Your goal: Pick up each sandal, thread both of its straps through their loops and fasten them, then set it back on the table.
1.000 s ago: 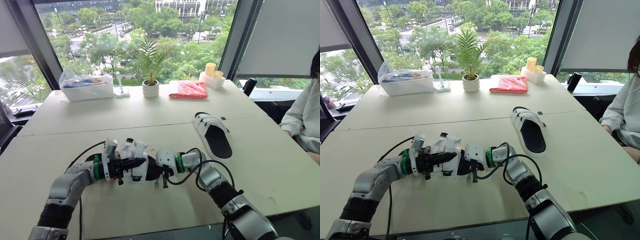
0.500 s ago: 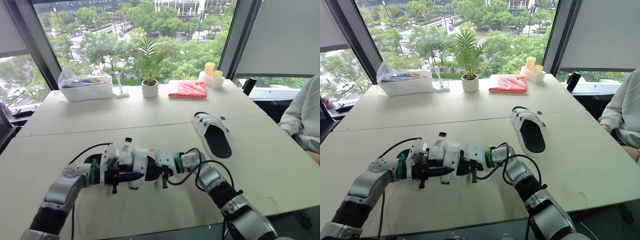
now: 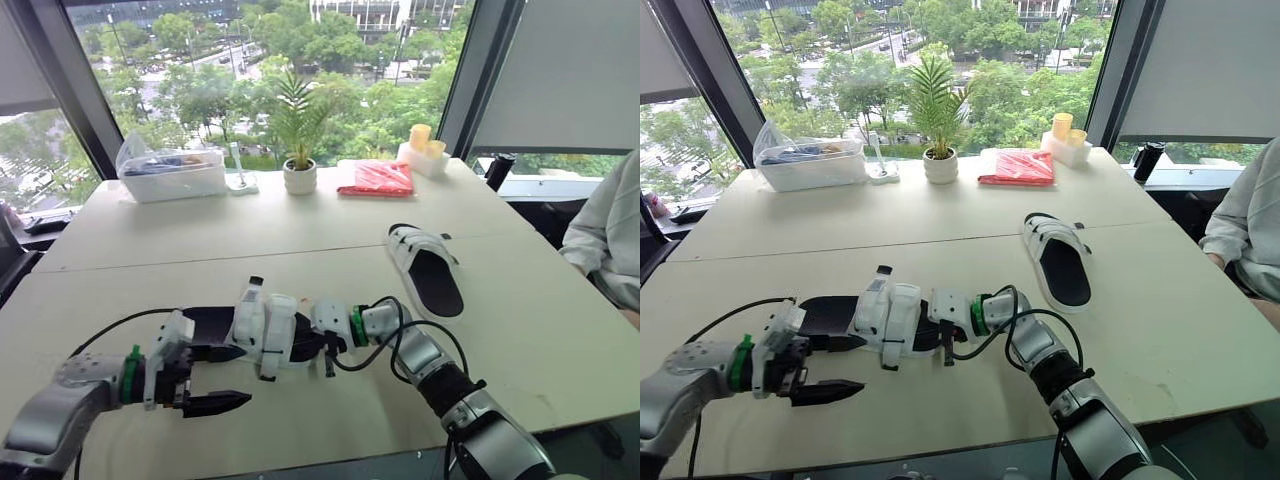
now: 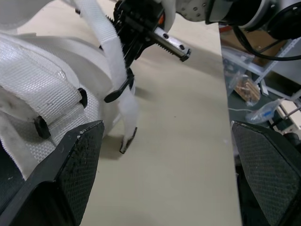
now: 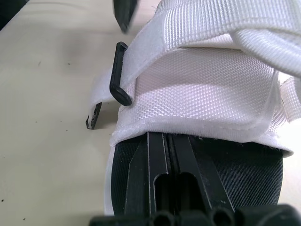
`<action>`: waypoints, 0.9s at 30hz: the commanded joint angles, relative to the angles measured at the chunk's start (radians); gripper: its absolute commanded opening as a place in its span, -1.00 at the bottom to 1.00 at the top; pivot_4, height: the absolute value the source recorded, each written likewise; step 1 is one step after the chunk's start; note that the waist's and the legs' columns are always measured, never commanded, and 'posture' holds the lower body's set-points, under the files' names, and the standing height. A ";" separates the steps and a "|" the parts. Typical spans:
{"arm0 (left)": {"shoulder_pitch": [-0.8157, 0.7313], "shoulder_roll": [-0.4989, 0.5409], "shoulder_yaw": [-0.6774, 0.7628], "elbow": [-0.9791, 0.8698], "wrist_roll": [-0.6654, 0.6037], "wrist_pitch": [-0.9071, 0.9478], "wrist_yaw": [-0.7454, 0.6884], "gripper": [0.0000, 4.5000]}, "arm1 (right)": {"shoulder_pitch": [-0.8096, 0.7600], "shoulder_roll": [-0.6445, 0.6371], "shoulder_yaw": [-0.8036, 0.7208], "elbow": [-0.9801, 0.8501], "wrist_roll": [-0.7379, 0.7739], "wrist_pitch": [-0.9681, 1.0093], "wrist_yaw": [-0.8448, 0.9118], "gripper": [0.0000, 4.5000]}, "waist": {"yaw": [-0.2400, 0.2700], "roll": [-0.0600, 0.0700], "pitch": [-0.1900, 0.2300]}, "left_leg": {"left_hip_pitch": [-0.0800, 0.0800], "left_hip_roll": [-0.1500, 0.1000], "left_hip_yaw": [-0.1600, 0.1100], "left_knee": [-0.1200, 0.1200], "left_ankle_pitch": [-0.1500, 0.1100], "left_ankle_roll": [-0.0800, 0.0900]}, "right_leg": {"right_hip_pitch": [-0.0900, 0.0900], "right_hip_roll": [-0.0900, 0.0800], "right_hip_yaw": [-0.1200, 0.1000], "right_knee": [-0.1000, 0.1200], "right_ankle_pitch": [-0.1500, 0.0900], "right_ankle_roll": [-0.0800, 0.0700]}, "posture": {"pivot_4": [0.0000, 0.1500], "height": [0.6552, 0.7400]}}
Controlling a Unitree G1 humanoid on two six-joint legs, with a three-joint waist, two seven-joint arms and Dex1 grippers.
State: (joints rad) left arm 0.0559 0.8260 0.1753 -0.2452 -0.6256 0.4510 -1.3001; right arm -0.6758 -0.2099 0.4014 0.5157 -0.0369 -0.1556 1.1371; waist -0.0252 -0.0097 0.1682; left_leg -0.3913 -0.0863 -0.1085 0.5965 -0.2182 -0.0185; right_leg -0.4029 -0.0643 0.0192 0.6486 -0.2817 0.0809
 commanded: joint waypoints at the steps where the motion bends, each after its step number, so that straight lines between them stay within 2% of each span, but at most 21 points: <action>1: 0.049 -0.009 0.021 -0.042 -0.013 -0.012 0.018 0.97 | 0.012 0.009 0.039 0.024 -0.026 0.006 0.013 -1.00 | 0.002 0.000 0.000 | 0.000 0.000 0.000 0.000 0.000 0.000 | 0.000 0.000 0.000 0.000 0.000 0.000 | 1.00 1.00; 5: 0.063 -0.061 -0.035 -0.001 0.048 -0.065 0.052 0.97 | 0.012 0.008 0.040 0.027 -0.027 0.001 0.014 -1.00 | 0.006 0.000 0.000 | 0.000 0.000 0.000 0.000 0.000 0.000 | 0.000 0.000 -0.001 0.000 0.000 0.000 | 1.00 1.00; 11: -0.002 -0.131 -0.102 0.076 0.112 -0.126 0.093 0.97 | 0.009 0.001 0.038 0.025 -0.028 0.002 0.016 -1.00 | 0.004 0.000 0.000 | 0.000 0.001 0.000 0.000 0.000 0.000 | 0.000 0.000 -0.001 0.000 0.000 0.001 | 1.00 1.00; 21: -0.088 -0.195 -0.217 0.157 0.170 -0.168 0.078 0.97 | 0.005 0.000 0.040 0.021 -0.029 0.005 0.018 -1.00 | 0.004 0.000 0.000 | 0.000 0.000 0.000 0.000 0.000 0.000 | 0.000 0.000 -0.001 0.000 0.001 0.001 | 1.00 1.00; 24: -0.107 -0.212 -0.237 0.175 0.180 -0.174 0.077 0.57 | 0.006 -0.003 0.040 0.017 -0.029 0.007 0.019 -1.00 | 0.005 0.000 0.000 | 0.000 0.000 0.000 0.000 0.000 0.000 | 0.000 0.000 -0.001 0.000 0.001 0.001 | 1.00 1.00; 27: -0.117 -0.224 -0.239 0.181 0.175 -0.173 0.078 -0.08 | 0.010 -0.004 0.040 0.012 -0.028 0.009 0.018 -1.00 | 0.004 0.000 0.000 | 0.000 0.000 0.000 0.000 0.000 0.000 | 0.000 0.000 -0.001 0.001 0.001 0.001 | 1.00 1.00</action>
State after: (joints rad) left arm -0.0532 0.6028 -0.0653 -0.0567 -0.4448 0.2924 -1.2173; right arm -0.6798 -0.2139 0.4040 0.5189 -0.0370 -0.1600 1.1398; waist -0.0211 -0.0100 0.1679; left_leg -0.3912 -0.0858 -0.1083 0.5965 -0.2180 -0.0186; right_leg -0.4030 -0.0639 0.0185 0.6492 -0.2808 0.0823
